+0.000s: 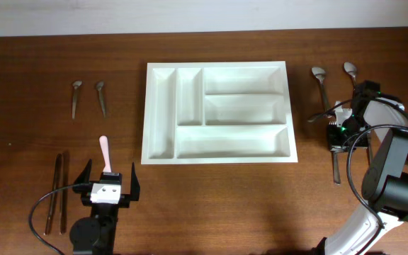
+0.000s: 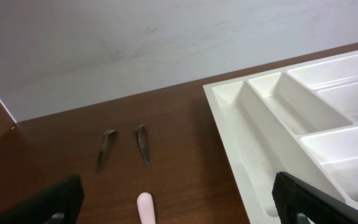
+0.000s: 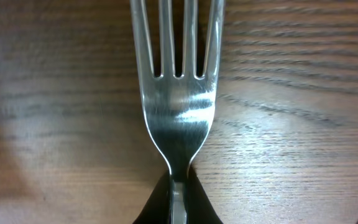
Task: Pack container
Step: 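Lower the right gripper and close it on the fork handle, then lift the fork and carry it left over the tray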
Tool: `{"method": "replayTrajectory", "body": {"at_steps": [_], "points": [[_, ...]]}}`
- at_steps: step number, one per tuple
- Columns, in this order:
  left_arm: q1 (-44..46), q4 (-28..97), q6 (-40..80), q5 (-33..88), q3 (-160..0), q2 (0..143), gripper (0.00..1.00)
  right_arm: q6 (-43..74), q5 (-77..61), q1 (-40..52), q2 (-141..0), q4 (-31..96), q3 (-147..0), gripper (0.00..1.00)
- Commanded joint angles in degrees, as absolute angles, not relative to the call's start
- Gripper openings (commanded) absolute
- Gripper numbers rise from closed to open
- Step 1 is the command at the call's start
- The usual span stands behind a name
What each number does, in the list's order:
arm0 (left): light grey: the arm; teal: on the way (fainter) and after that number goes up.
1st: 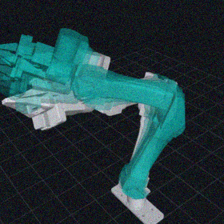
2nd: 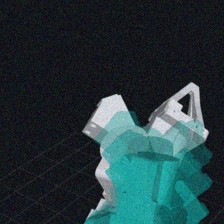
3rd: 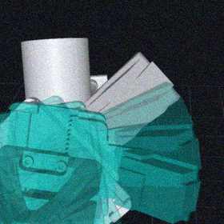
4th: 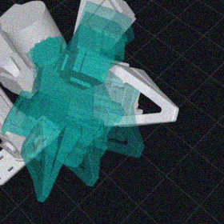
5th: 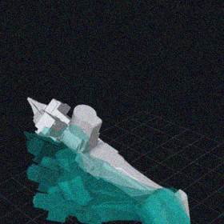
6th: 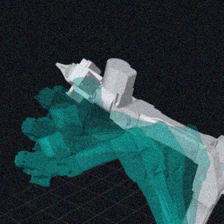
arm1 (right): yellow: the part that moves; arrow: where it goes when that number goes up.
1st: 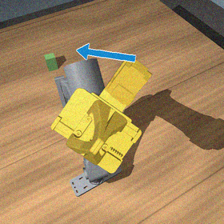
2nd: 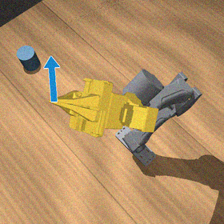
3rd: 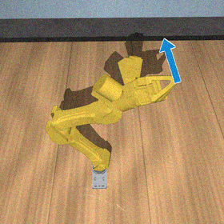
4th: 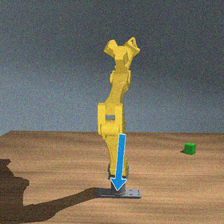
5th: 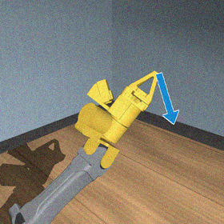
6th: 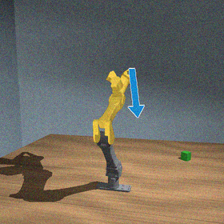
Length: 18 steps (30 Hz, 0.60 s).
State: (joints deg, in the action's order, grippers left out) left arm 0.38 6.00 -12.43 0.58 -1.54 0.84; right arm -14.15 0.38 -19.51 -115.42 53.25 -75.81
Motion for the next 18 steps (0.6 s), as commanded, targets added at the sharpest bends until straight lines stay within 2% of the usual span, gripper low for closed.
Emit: {"method": "replayTrajectory", "body": {"at_steps": [1, 8, 11, 18], "points": [[0.1, 5.82, -12.51, 0.16, -1.1, 0.34, 0.99, -5.61, -0.21, -19.53, -117.84, 51.48, -75.35, 0.04], [0.1, 5.82, -12.51, 0.16, -1.1, 0.36, 0.99, 5.5, -3.42, -19.51, -117.8, 52.99, -79.85, 0.04], [0.1, 5.82, -12.51, 0.19, -1.1, 0.36, 0.99, 9.65, -7.57, -19.51, -117.8, 55.59, -84.14, 0.04], [0.1, 5.82, -12.51, 0.16, -1.1, 0.36, 0.99, 19.7, -7.88, -19.42, -117.8, 61.3, -98.06, 0.04]]}}
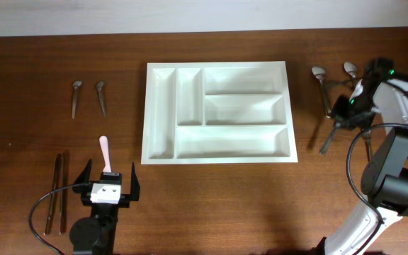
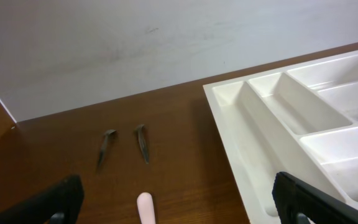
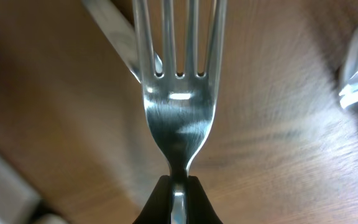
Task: Pack container
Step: 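Lift the fork and carry it left over the tray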
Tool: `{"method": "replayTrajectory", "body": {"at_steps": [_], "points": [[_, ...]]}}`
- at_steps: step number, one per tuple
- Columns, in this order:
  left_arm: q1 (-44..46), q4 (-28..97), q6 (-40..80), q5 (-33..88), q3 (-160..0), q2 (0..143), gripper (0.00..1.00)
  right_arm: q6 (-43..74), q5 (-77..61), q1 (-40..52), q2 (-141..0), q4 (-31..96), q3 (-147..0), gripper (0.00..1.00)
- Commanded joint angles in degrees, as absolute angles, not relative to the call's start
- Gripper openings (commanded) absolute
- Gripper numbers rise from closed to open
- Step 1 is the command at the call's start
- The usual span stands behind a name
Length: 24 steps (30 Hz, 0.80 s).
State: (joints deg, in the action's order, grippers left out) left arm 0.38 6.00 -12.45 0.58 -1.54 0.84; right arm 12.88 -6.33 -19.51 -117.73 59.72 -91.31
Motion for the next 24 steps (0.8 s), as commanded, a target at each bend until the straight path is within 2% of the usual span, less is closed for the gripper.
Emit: {"method": "replayTrajectory", "body": {"at_steps": [1, 4, 10, 18, 24], "points": [[0.1, 5.82, -12.51, 0.16, -1.1, 0.36, 0.99, 20.23, -8.08, -19.4, -117.8, 62.13, -100.2, 0.04], [0.1, 5.82, -12.51, 0.16, -1.1, 0.36, 0.99, 22.28, -9.72, -18.98, -117.8, 63.37, -105.8, 0.04], [0.1, 5.82, -12.51, 0.16, -1.1, 0.36, 0.99, 39.83, -12.49, -14.74, -117.8, 59.75, -111.2, 0.04], [0.1, 5.82, -12.51, 0.16, -1.1, 0.36, 0.99, 57.08, -11.7, -2.7, -117.82, 48.97, -111.18, 0.04], [0.1, 5.82, -12.51, 0.16, -1.1, 0.36, 0.99, 73.87, -5.48, 4.29, -117.82, 48.14, -111.04, 0.04]]}}
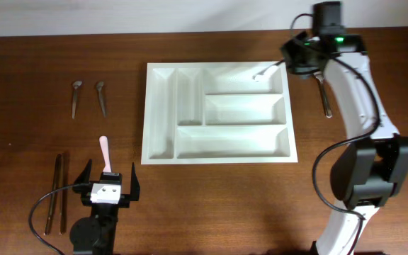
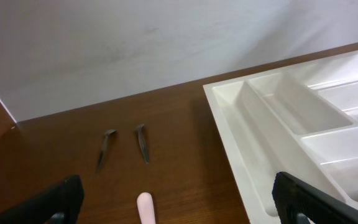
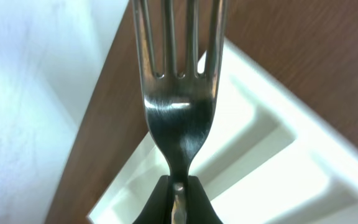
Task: Pack container
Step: 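Lift the fork and carry it left over the tray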
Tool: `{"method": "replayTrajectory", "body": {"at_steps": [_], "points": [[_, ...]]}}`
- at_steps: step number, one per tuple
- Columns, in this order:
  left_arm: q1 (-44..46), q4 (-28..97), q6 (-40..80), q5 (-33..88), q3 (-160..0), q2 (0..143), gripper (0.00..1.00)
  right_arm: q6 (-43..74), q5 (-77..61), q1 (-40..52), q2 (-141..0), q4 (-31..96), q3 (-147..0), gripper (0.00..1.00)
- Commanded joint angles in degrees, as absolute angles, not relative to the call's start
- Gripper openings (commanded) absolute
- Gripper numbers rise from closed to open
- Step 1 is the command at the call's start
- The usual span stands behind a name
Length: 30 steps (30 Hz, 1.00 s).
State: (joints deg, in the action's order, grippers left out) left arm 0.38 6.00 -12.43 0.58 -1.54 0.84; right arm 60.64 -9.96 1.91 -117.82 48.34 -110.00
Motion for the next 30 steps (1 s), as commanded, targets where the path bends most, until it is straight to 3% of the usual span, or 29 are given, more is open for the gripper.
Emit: {"method": "replayTrajectory", "body": {"at_steps": [1, 7, 30], "points": [[0.1, 5.82, -12.51, 0.16, -1.1, 0.36, 0.99, 77.52, -3.57, 5.61, -117.82, 48.14, -110.98, 0.04], [0.1, 5.82, -12.51, 0.16, -1.1, 0.36, 0.99, 86.26, 0.69, 8.88, -118.67, 47.94, -110.78, 0.04], [0.1, 5.82, -12.51, 0.16, -1.1, 0.36, 0.99, 101.45, 0.3, 15.05, -128.99, 44.49, -110.78, 0.04]]}}
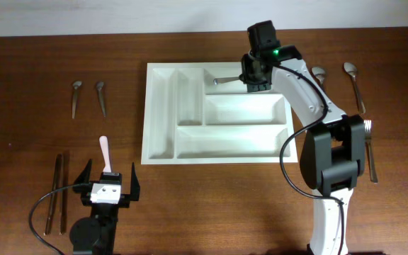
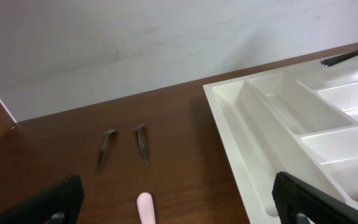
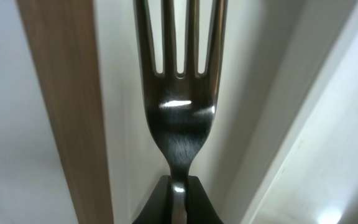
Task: Pack container
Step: 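Lift the fork and carry it left over the tray, then lower the fork into the upper right compartment and release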
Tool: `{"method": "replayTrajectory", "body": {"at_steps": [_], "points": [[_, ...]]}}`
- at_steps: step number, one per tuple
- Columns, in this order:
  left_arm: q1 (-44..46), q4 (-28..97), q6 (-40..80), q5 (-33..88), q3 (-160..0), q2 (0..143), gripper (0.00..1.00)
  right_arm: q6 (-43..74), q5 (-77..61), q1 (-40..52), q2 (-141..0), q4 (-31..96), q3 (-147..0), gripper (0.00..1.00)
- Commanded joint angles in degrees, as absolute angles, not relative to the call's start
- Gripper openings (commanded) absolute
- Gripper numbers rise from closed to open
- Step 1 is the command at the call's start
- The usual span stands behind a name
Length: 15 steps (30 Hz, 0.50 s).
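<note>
The white cutlery tray (image 1: 160, 113) lies in the middle of the table. My right gripper (image 1: 251, 79) is shut on a steel fork (image 1: 225, 81) by its neck, over the tray's far right compartment, tines pointing left. In the right wrist view the fork (image 3: 179, 112) fills the frame above the gripper (image 3: 178, 186), with the compartment's white floor and the tray's far rim behind it. My left gripper (image 1: 108, 174) stands open near the front left edge, a pink-handled utensil (image 1: 104, 150) just ahead of it. That pink handle (image 2: 145, 208) shows between the open left gripper (image 2: 179, 208).
Two small spoons (image 1: 76, 95) (image 1: 101, 96) lie far left of the tray, and two dark knives (image 1: 57, 191) lie beside the left arm. To the tray's right lie two spoons (image 1: 321, 79) (image 1: 355, 81) and another fork (image 1: 370, 152).
My right gripper has moved left from the tray's far right corner to over the middle of the far right compartment, the fork still in it. The left arm has not moved.
My right gripper was shut on a fork low at the table, right of the tray. Then it held the fork up near the two spoons, then at the tray's far right corner. Now the fork is over the far right compartment.
</note>
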State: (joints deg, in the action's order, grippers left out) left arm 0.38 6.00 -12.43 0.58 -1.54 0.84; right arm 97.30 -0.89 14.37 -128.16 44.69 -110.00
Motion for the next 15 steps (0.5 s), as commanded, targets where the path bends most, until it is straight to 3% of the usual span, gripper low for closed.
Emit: {"method": "replayTrajectory", "body": {"at_steps": [1, 15], "points": [[0.1, 5.82, -12.51, 0.16, -1.1, 0.36, 0.99, 101.73, 0.3, 15.03, -129.08, 44.49, -110.78, 0.04], [0.1, 5.82, -12.51, 0.16, -1.1, 0.36, 0.99, 104.47, 0.75, 14.94, -131.72, 43.88, -110.78, 0.06]]}}
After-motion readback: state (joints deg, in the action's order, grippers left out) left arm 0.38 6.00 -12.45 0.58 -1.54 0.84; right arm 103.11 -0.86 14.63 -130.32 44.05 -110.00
